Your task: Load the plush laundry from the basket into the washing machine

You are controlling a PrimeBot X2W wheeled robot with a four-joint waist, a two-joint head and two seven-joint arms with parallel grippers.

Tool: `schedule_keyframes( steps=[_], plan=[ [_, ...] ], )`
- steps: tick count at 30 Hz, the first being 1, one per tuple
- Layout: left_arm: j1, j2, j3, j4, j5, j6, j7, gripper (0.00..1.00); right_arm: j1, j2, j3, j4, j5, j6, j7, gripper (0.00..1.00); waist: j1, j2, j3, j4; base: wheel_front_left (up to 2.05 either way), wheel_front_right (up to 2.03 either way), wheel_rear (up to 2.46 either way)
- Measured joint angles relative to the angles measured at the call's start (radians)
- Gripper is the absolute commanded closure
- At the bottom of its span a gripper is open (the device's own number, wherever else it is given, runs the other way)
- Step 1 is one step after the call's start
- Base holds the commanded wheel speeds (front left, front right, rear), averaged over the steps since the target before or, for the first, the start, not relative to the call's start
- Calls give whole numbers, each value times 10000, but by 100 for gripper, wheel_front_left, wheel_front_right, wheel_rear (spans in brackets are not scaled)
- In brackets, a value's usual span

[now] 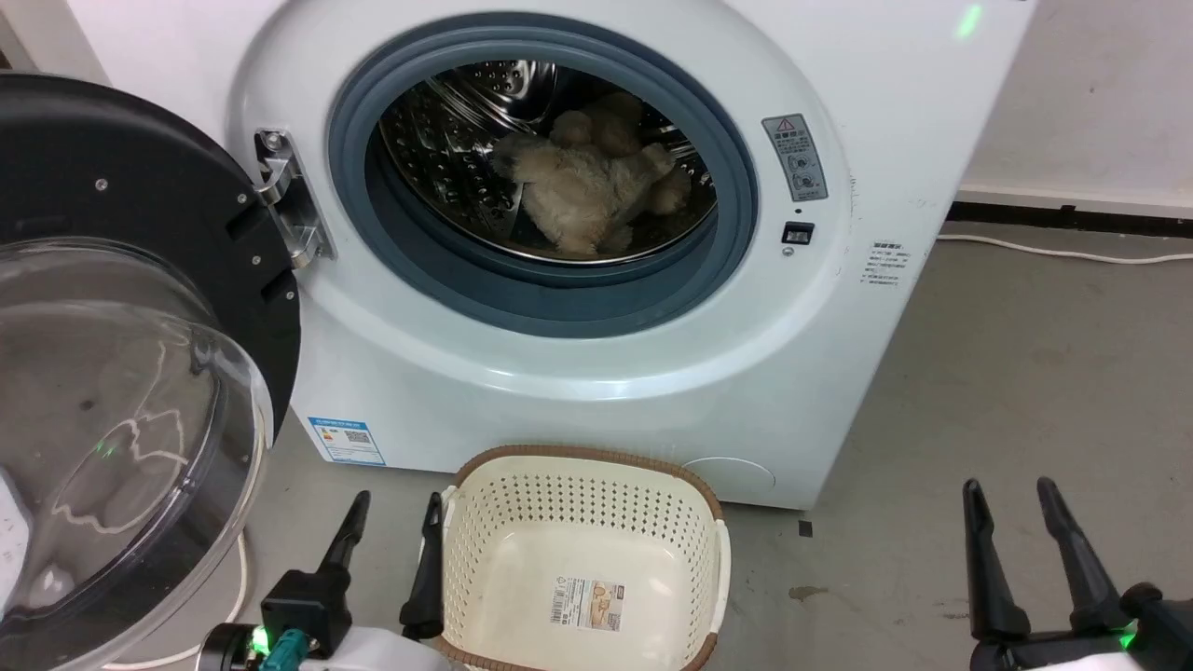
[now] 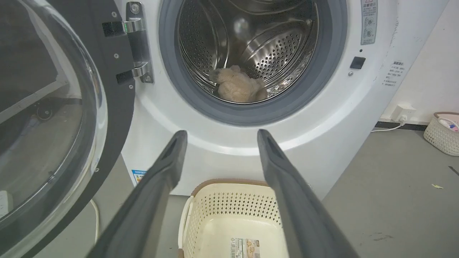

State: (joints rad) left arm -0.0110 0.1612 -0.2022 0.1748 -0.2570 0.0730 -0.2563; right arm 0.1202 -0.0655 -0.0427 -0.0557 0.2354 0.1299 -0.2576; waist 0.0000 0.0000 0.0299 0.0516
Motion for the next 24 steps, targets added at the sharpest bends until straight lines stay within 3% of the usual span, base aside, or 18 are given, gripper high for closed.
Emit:
schedule_keyframes(
  steps=[5,6,24],
  plan=[
    [0,-261,100,-40,334,-282,0,0,58,29,40,169,-27,0,0,0,0,0,26,15,0,0,0],
    [0,-299,117,-38,360,-347,0,100,58,31,40,198,-54,0,2,100,1,0,28,16,0,0,0],
    [-1,-345,263,-144,510,-382,270,100,30,31,73,209,-230,0,244,100,1,0,-7,-40,0,0,0]
  ],
)
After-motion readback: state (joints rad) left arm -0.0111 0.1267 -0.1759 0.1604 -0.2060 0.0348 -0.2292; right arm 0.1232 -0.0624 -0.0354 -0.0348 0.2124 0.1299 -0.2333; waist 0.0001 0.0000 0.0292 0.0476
